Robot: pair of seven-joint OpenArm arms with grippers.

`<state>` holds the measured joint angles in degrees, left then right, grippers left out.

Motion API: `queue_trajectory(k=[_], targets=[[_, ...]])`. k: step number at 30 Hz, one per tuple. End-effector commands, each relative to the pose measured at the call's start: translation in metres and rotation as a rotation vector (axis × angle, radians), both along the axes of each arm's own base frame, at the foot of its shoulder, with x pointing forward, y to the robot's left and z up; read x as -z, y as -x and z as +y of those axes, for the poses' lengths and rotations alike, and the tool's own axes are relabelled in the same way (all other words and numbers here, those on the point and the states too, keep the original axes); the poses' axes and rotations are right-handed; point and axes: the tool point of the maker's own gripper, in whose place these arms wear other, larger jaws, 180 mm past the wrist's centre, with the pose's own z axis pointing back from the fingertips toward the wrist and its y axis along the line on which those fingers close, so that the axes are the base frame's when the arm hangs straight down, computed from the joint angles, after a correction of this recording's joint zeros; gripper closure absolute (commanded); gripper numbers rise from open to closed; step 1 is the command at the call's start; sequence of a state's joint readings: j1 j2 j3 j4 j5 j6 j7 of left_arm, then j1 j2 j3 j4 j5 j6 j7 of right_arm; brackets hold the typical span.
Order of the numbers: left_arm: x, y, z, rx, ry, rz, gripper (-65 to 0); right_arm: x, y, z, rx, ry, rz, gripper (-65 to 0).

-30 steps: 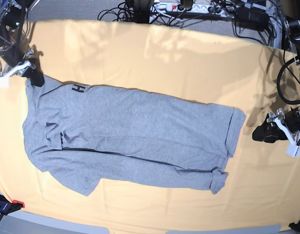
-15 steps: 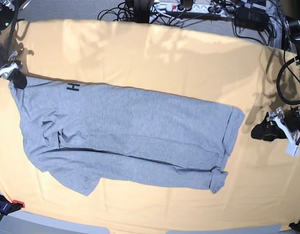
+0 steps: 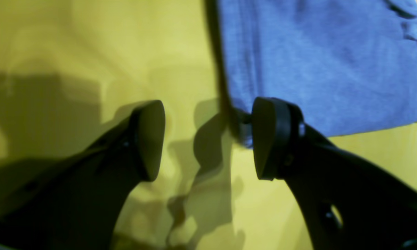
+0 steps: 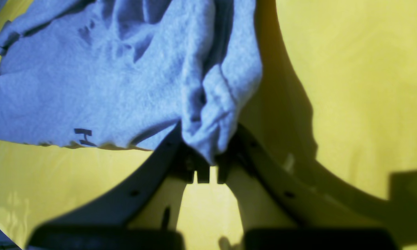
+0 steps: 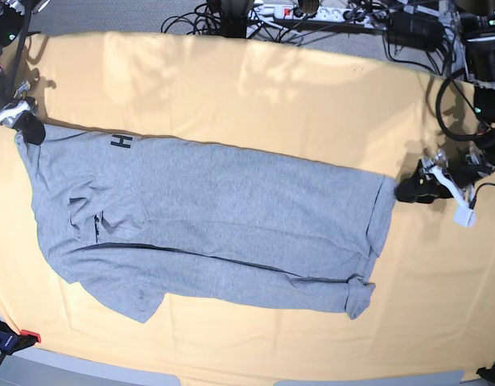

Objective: Layout the t-shirt on the table in an organized manner, then fold the t-shirt properly
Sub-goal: 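Open both grippers, release the shirt and move them aside, then grasp the shirt's shoulder corners with both grippers and pull them apart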

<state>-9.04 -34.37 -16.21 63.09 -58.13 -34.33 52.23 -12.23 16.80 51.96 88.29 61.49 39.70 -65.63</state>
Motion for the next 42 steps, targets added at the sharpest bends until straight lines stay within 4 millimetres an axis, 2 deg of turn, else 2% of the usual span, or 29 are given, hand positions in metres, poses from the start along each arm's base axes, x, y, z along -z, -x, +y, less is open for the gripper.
queue_trajectory(k=[1,9,13,15,16,18,19,22,26,29,31,36,42], targets=[[0.002,0.002,0.000,0.013,-0.023,0.023,-40.6,-0.018,-0.007,-0.007,-0.001,0.028,-0.056,0.0],[0.009,0.007,-0.051,0.128,0.084,0.001,-40.6,-0.017,-0.007,-0.007,-0.003,0.028,-0.052,0.0],[0.012,0.011,-0.058,0.168,0.084,0.004,-39.1,-0.017,-0.007,-0.007,-0.003,0.028,-0.052,0.0],[0.011,0.011,-0.057,0.166,0.080,0.004,-31.1,-0.017,-0.007,-0.007,-0.003,0.028,-0.052,0.0],[0.011,0.011,-0.054,0.163,0.076,0.005,-23.9,-0.017,-0.007,-0.007,-0.003,0.028,-0.052,0.0],[0.008,0.009,-0.050,0.159,0.065,0.001,-5.2,-0.017,-0.007,-0.007,-0.003,0.029,-0.052,0.0],[0.006,0.008,-0.047,0.157,0.059,-0.002,0.0,-0.017,-0.007,-0.007,-0.003,0.029,-0.052,0.0],[-0.002,0.003,-0.036,0.147,0.034,-0.013,0.0,-0.018,-0.007,-0.008,-0.003,0.031,-0.053,0.0],[-0.022,-0.009,-0.022,0.141,0.013,-0.051,0.0,-0.026,-0.009,-0.016,-0.015,0.062,-0.054,0.0],[-0.039,-0.011,-0.023,0.161,0.063,-0.082,0.0,-0.029,-0.008,-0.022,-0.028,0.088,-0.038,0.0],[-0.041,-0.006,-0.030,0.185,0.114,-0.062,0.0,-0.028,-0.005,-0.022,-0.037,0.092,-0.022,0.0],[-0.046,0.015,-0.051,0.283,0.236,0.007,0.0,-0.016,0.004,-0.006,-0.106,0.074,0.038,0.0],[-0.035,0.033,-0.045,0.340,0.176,0.096,0.0,-0.028,0.019,0.002,-0.164,0.174,0.056,0.0]])
